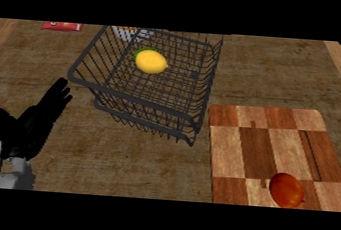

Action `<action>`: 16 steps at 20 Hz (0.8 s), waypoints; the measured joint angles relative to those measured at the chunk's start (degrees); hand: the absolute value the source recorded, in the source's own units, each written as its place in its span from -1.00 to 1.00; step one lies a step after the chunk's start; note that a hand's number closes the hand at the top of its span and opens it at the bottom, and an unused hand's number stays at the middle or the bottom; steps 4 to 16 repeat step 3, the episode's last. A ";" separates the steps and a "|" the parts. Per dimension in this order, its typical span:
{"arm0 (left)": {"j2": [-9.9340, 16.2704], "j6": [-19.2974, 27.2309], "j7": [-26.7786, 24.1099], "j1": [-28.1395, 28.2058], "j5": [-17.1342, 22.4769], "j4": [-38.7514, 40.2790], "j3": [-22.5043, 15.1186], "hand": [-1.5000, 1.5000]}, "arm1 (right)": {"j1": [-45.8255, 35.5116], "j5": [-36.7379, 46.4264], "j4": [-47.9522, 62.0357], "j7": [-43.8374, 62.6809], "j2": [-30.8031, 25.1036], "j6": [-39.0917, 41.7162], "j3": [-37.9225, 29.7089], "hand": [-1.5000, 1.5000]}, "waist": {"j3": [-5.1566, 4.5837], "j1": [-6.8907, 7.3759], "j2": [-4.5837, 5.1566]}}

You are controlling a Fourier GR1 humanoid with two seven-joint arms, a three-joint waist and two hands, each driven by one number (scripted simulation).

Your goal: Pick the lemon from the cutting board and place it in the tiered basket

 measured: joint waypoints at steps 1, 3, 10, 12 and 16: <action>0.13 -0.34 0.15 0.41 0.34 -0.46 0.18 0.00 | 0.89 -1.32 -0.61 -0.04 -1.50 1.51 -1.54 -1.00 | 0.01 0.08 0.01; -0.04 -0.45 0.21 1.01 0.13 -1.05 -0.07 0.00 | 3.29 -3.89 -1.87 -0.75 -3.78 4.22 -4.48 -1.00 | 0.00 0.15 0.01; -0.04 -0.45 0.21 1.01 0.13 -1.05 -0.07 0.00 | 3.29 -3.89 -1.87 -0.75 -3.78 4.22 -4.48 -1.00 | 0.00 0.15 0.01; -0.04 -0.45 0.21 1.01 0.13 -1.05 -0.07 0.00 | 3.29 -3.89 -1.87 -0.75 -3.78 4.22 -4.48 -1.00 | 0.00 0.15 0.01; -0.04 -0.45 0.21 1.01 0.13 -1.05 -0.07 0.00 | 3.29 -3.89 -1.87 -0.75 -3.78 4.22 -4.48 -1.00 | 0.00 0.15 0.01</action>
